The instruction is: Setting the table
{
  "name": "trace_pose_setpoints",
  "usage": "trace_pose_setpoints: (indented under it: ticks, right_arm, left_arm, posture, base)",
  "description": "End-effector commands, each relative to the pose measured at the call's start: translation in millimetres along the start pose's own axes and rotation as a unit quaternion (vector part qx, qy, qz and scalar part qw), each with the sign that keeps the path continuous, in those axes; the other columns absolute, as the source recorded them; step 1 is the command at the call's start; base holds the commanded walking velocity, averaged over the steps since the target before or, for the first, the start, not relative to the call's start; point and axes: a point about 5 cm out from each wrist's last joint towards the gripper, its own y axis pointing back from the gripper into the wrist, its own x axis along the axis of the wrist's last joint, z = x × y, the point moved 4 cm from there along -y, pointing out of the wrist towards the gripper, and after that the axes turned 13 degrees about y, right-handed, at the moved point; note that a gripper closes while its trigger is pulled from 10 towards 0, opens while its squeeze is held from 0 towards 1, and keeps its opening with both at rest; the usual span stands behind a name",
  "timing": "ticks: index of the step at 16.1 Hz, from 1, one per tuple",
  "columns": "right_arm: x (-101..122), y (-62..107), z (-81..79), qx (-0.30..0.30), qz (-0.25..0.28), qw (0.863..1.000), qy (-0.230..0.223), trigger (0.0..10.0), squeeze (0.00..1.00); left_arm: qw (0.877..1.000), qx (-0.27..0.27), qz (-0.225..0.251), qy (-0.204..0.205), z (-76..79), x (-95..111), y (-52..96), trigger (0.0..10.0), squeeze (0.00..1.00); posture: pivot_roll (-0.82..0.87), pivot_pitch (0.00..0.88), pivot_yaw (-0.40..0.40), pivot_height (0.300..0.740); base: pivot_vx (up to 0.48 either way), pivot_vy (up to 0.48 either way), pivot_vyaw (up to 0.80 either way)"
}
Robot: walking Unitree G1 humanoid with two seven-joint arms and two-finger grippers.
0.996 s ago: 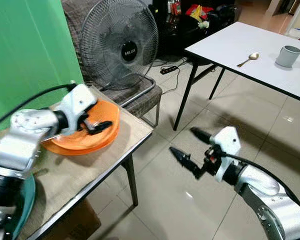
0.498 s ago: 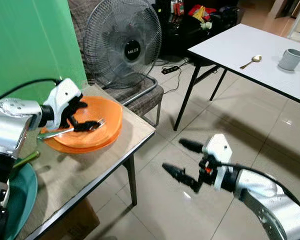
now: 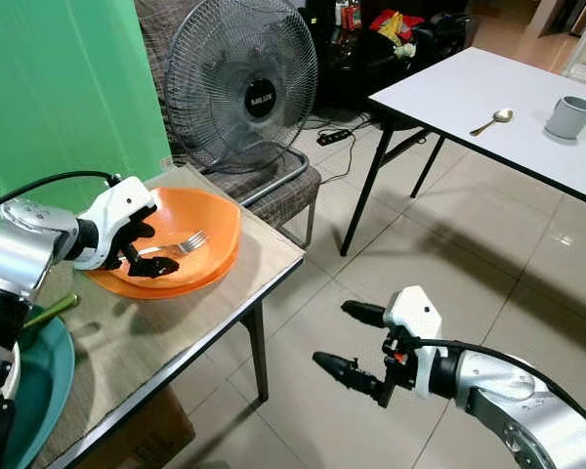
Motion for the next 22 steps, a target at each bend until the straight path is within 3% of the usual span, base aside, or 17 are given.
trace_pose_setpoints:
  ticks: [1, 4, 8, 10, 22]
  right_arm:
    - [7.0, 0.3, -1.3, 0.011, 0.005, 1.0, 0.013, 10.0, 0.0]
    - [8.7, -0.1, -0.3, 0.017, 0.007, 1.0, 0.013, 10.0, 0.0]
    - [17.4, -1.6, 2.3, 0.013, 0.032, 0.999, 0.017, 10.0, 0.0]
    - [18.1, -0.6, 1.6, 0.011, 0.034, 0.999, 0.017, 10.0, 0.0]
    - [16.0, 0.0, 1.0, 0.012, 0.031, 0.999, 0.02, 10.0, 0.0]
  left_arm:
    - [1.0, 0.013, -0.008, 0.004, -6.9, 2.8, 1.8, 4.3, 0.0]
    - [1.0, 0.02, -0.012, 0.018, -11.3, 2.9, -1.0, 3.3, 0.0]
    - [0.999, 0.01, -0.029, 0.018, -11.4, 3.9, -9.7, 0.5, 0.0]
    - [0.999, 0.007, -0.039, 0.009, -10.7, 4.2, -14.3, 0.0, 0.0]
    - [0.998, 0.018, -0.057, -0.004, -16.9, 7.1, -21.3, 0.0, 0.0]
  posture:
    - [0.05, 0.0, -0.029, 0.74]
    - [0.06, 0.0, -0.031, 0.74]
    - [0.06, 0.0, -0.02, 0.74]
    - [0.05, 0.0, -0.017, 0.74]
    - [0.05, 0.0, -0.006, 0.74]
  base:
    - [0.0, 0.0, 0.0]
    - [0.0, 0.0, 0.0]
    - [0.0, 0.0, 0.0]
    - [0.0, 0.0, 0.0]
    - [0.0, 0.0, 0.0]
